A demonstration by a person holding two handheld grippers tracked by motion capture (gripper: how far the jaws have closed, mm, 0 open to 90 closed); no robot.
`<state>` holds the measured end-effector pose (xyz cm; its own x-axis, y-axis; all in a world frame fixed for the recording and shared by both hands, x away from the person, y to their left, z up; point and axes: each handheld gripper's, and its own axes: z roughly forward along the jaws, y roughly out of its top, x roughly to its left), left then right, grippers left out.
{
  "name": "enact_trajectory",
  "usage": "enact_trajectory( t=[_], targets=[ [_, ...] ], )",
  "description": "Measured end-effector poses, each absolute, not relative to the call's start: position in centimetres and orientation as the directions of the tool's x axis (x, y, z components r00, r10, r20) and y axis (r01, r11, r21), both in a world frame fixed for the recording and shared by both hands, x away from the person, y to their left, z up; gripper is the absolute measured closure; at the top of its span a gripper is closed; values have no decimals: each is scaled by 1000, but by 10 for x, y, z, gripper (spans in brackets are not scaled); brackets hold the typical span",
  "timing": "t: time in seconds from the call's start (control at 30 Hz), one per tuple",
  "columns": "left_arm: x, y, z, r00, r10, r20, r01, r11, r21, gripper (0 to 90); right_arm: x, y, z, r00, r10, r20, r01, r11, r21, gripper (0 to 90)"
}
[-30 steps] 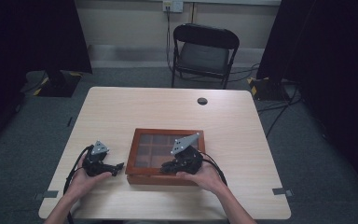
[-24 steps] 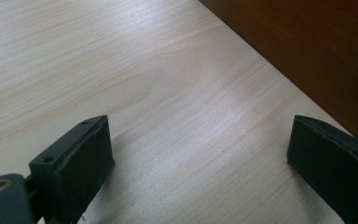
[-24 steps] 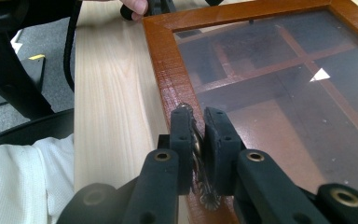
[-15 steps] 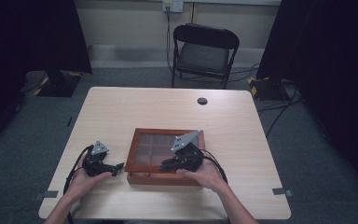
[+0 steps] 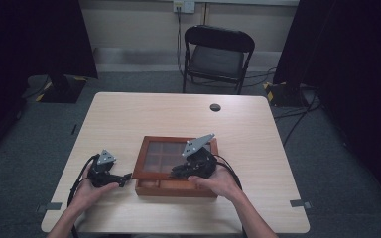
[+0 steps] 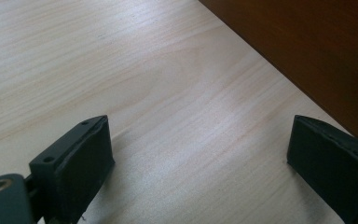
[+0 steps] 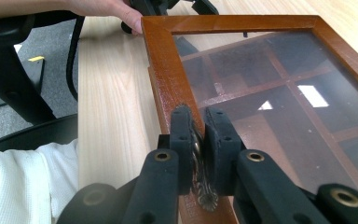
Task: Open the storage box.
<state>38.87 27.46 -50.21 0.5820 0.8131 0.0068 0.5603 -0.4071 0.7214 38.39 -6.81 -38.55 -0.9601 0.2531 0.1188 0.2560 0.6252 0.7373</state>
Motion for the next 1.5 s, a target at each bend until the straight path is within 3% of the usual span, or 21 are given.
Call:
enact_trajectory(
  t=[1.5],
  targets=[
    [389, 274, -502, 578, 816, 2, 561, -399, 725, 59, 397, -70, -353, -960, 266, 91, 240, 607, 757, 826]
  ],
)
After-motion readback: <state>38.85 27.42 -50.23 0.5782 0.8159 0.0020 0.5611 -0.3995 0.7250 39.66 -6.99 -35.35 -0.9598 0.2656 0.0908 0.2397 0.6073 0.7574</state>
